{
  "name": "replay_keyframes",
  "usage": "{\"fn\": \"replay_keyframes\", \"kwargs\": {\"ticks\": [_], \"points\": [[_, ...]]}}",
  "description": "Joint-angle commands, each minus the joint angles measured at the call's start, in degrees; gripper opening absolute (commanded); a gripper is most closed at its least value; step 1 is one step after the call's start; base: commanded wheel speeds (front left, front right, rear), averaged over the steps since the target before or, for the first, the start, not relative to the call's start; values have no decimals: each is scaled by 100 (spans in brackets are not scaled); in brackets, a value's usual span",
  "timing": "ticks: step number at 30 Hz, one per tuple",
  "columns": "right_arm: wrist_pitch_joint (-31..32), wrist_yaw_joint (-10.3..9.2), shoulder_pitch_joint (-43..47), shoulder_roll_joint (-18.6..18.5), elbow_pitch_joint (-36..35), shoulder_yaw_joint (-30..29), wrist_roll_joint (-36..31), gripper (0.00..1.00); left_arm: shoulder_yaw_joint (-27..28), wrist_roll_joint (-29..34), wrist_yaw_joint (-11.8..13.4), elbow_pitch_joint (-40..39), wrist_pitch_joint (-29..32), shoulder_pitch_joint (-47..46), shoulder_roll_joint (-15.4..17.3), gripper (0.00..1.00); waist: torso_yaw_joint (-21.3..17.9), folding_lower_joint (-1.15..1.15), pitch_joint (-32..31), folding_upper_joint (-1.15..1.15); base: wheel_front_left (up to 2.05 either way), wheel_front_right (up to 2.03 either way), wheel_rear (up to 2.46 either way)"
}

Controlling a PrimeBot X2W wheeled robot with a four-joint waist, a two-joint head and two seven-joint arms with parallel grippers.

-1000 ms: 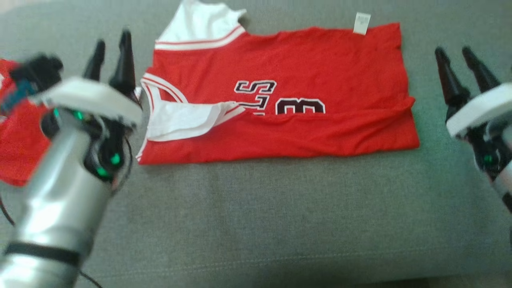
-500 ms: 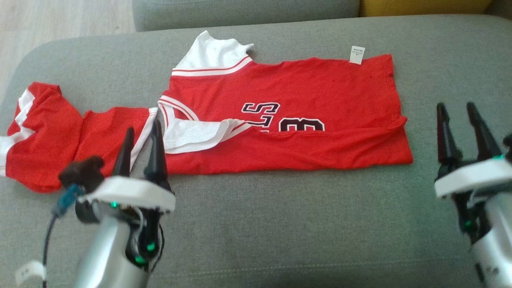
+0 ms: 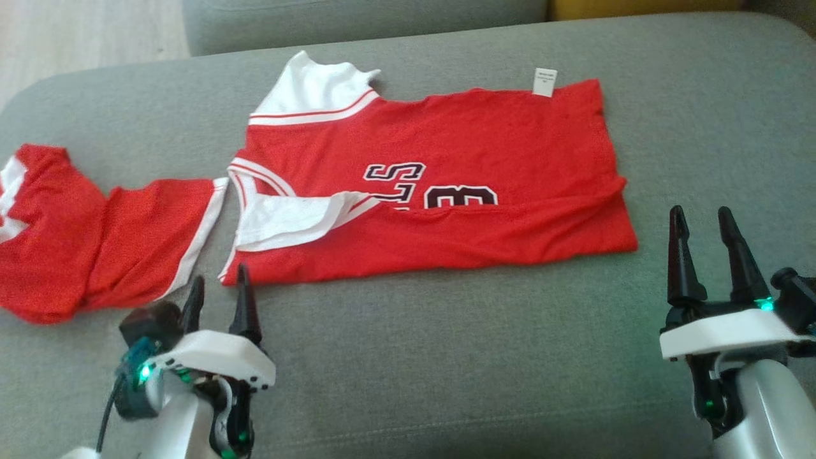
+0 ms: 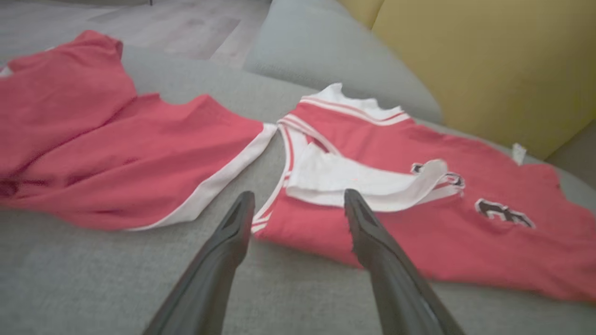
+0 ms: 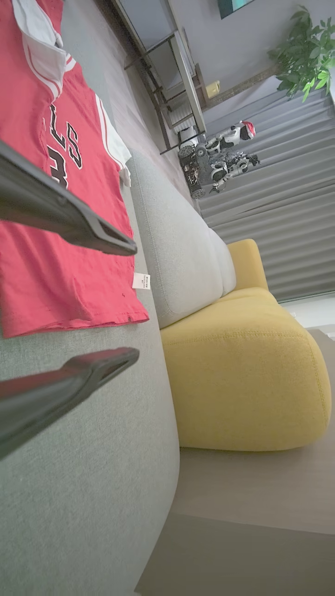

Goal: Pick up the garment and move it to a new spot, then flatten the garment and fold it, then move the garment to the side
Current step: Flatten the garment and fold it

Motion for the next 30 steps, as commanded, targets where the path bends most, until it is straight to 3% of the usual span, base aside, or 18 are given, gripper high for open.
{"fn": "replay_keyframes", "kwargs": {"ticks": [1,3,16,25,26,27,30], "points": [[-62,37,-132,-11,-240,116,-67,100,248,116,129,152,-32,-414,45,100,-111,0,60,0,0,0,0],[-62,37,-167,12,-274,152,-65,100,312,238,263,470,-32,-571,49,100,-215,0,90,0,0,0,0],[-62,37,-142,166,-374,341,25,100,678,362,521,2029,-32,-1159,233,100,-674,0,220,0,0,0,0],[-62,37,-151,173,-375,288,33,100,598,346,344,2743,-11,-1417,257,100,-715,0,284,0,0,0,0],[-62,37,-153,175,-363,279,33,100,573,336,283,2820,2,-1446,253,58,-708,0,290,0,0,0,0],[-62,37,-156,176,-328,270,36,100,541,332,216,2886,9,-1478,249,0,-697,0,297,0,0,0,0],[-29,37,-192,190,-126,206,59,100,474,320,44,2910,-5,-1575,224,0,-633,0,316,0,0,0,0]]}}
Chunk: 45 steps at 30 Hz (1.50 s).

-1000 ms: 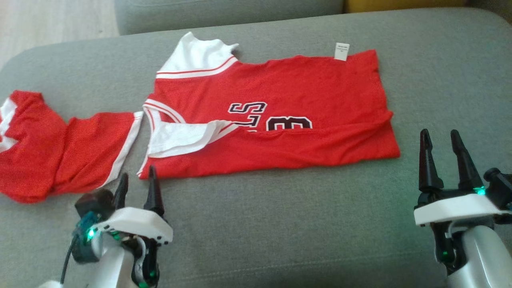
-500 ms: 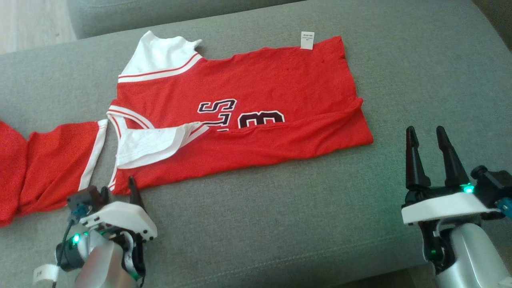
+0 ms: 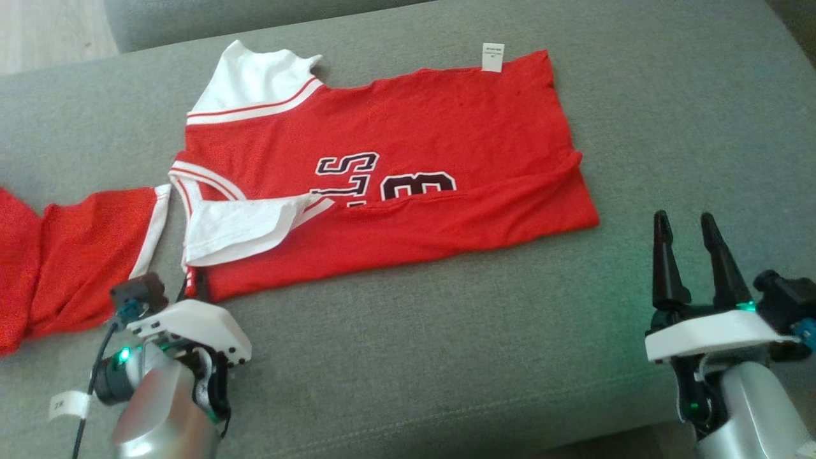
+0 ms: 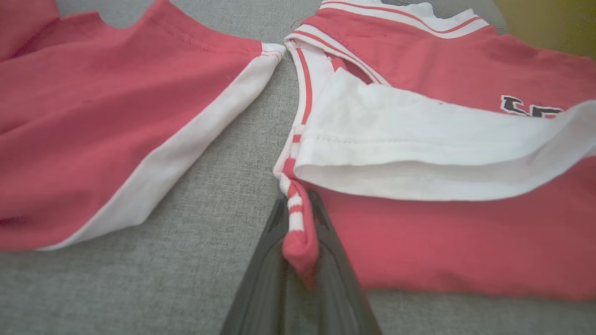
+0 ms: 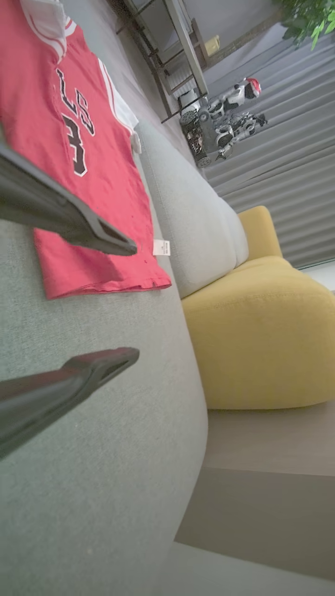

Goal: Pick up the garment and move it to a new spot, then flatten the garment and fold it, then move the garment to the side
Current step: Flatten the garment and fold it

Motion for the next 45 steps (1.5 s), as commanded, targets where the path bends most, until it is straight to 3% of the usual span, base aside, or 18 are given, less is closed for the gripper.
{"fn": "replay_keyframes", "kwargs": {"ticks": [1,6,9,14,27,28,29,31,45], "points": [[12,37,-177,21,-82,45,54,100,88,-24,-26,-68,-2,-91,101,0,49,0,7,0,0,0,0],[378,37,-419,131,393,-127,259,100,38,30,-131,-739,-18,-39,22,0,265,0,6,0,0,0,0],[735,37,-723,187,849,-271,654,100,-53,123,-164,-1469,-20,191,-31,0,474,0,39,0,0,0,0],[1272,37,-1170,236,1572,-581,1483,100,-358,147,-255,-2037,-21,440,-63,0,697,0,107,0,0,0,0],[1570,37,-1953,-112,2983,-343,1660,100,-943,-86,-99,-2594,-21,518,-73,0,966,0,331,0,0,0,0],[1618,37,-1984,-111,3029,-277,1704,87,-953,-92,-90,-2604,-21,514,-73,0,971,0,343,0,0,0,0],[1658,37,-2011,-112,3052,-202,1750,52,-959,-96,-79,-2611,-21,509,-73,0,971,0,357,0,0,0,0],[1692,37,-2048,-133,3063,-66,1847,0,-962,-100,-59,-2618,-21,496,-73,0,970,0,373,0,0,0,0],[1544,37,-1945,-680,3033,399,2310,0,-849,-165,-56,-2401,-21,591,-2,0,937,0,-57,0,0,0,0]]}}
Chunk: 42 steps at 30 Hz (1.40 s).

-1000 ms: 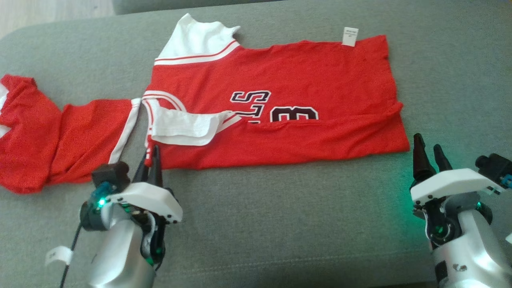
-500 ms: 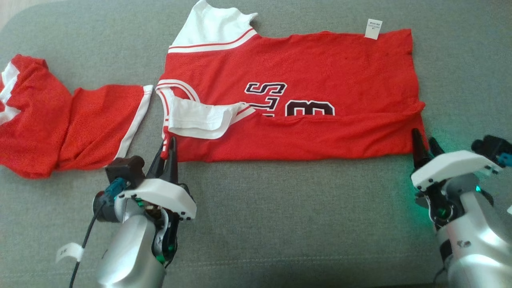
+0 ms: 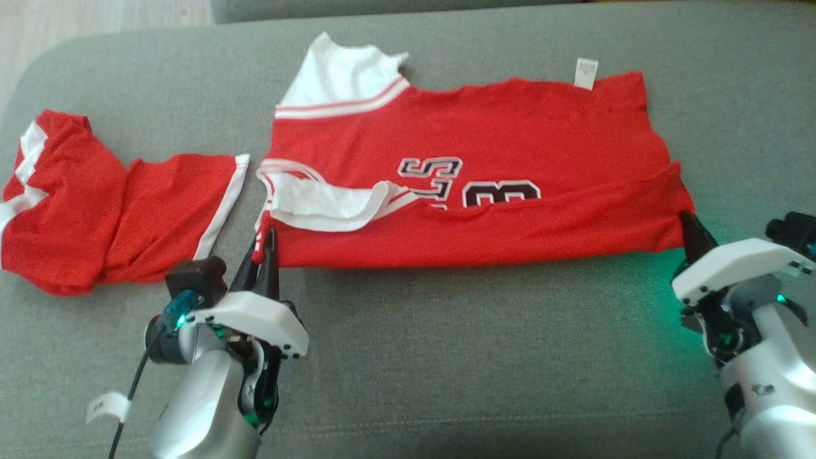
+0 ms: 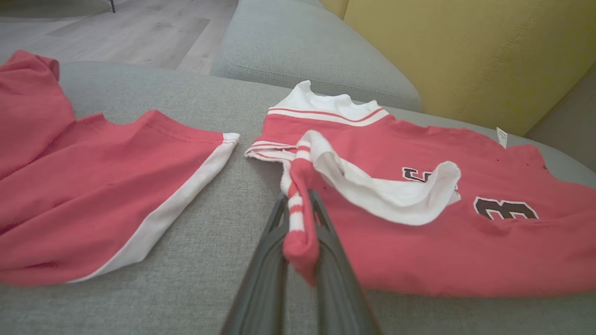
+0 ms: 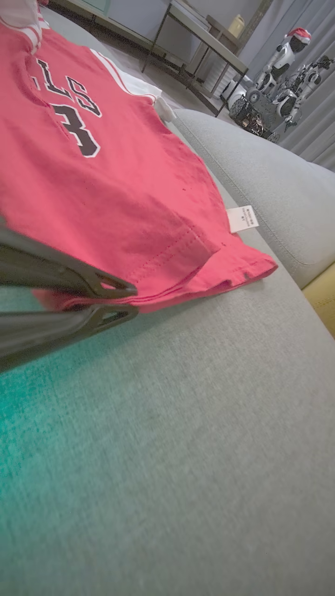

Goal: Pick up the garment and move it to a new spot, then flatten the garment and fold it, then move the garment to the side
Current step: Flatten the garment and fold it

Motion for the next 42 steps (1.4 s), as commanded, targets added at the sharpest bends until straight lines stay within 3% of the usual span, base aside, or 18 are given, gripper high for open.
{"fn": "replay_keyframes", "kwargs": {"ticks": [1,11,20,21,22,23,24,27,35,42], "points": [[-14,39,48,-187,-181,121,62,0,206,-53,25,-125,-33,-54,131,0,-11,0,-105,0,0,0,0],[591,39,597,-669,-316,330,148,0,31,-96,-87,-31,182,520,219,0,-42,0,-603,0,0,0,0],[1069,39,1288,-755,-710,369,108,0,-81,-220,-93,-226,537,1249,318,0,-185,0,-876,0,0,0,0],[1113,39,1363,-746,-759,374,98,0,-94,-208,-72,-247,544,1288,330,31,-200,0,-896,0,0,0,0],[1140,39,1427,-741,-800,355,90,3,-104,-196,-48,-269,550,1316,339,94,-212,0,-905,0,0,0,0],[1153,39,1480,-737,-837,327,77,46,-108,-193,-26,-290,555,1336,344,100,-223,0,-910,0,0,0,0],[1152,39,1521,-733,-874,293,56,100,-108,-194,-5,-308,562,1348,347,100,-234,0,-911,0,0,0,0],[978,39,1574,-649,-1084,142,7,100,-66,-198,84,-401,500,1342,357,100,-262,0,-913,0,0,0,0],[-202,39,1906,-354,-2219,22,-321,100,262,-313,117,-975,31,1239,313,100,-259,0,-901,0,0,0,0],[-1245,39,2145,-59,-2933,73,-1202,100,739,-89,49,-1766,-31,1148,172,100,-433,0,-695,0,0,0,0]]}}
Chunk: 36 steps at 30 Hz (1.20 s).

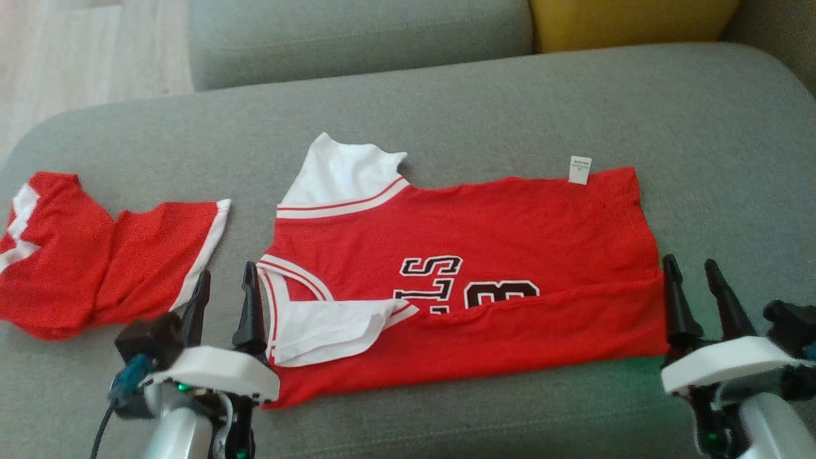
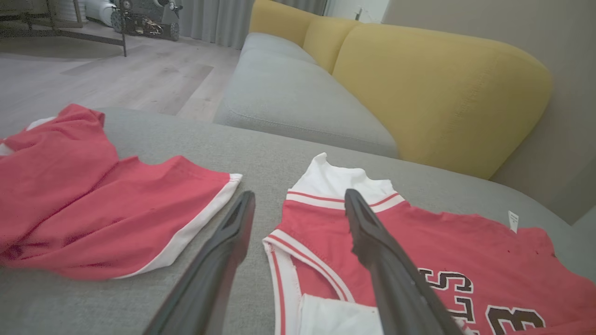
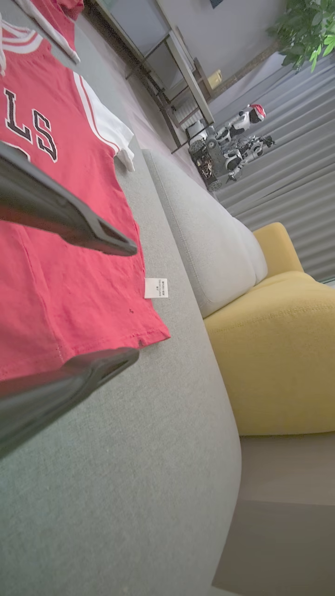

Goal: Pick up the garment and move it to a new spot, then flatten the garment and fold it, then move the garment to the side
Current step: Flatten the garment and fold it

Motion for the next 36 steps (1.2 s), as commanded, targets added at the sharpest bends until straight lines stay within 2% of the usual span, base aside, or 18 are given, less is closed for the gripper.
{"fn": "replay_keyframes", "kwargs": {"ticks": [1,4,7,12,13,15,22,28,36], "points": [[-131,39,-201,38,-216,62,-221,100,214,106,-64,-163,-68,-340,19,100,-109,0,119,0,0,0,0],[-210,39,-306,302,-257,23,-492,100,214,226,-197,15,-68,-644,44,100,-264,0,284,0,0,0,0],[-240,39,-451,495,-337,49,-661,100,145,350,-294,371,98,-1176,244,100,-451,0,520,0,0,0,0],[-217,39,-811,680,-504,153,-818,100,30,532,-460,1037,1071,-2404,716,100,-806,0,1036,0,0,0,0],[-161,39,-1014,689,-557,380,-921,100,48,558,-545,1322,1409,-2919,942,100,-1000,0,1270,0,0,0,0],[-128,39,-1207,675,-531,577,-996,100,2,587,-690,1668,1766,-3365,1150,100,-1179,0,1444,0,0,0,0],[-86,39,-1799,638,-478,991,-868,100,-147,524,-1004,2631,2798,-4623,1672,100,-1647,0,1856,0,0,0,0],[-120,39,-1965,605,-476,1124,-638,100,-226,230,-1107,3152,3311,-5189,1809,100,-1796,0,2003,0,0,0,0],[-150,39,-2031,573,-428,1269,-428,100,-615,335,-1131,3455,3394,-5531,1997,100,-1873,0,2107,0,0,0,0]]}}
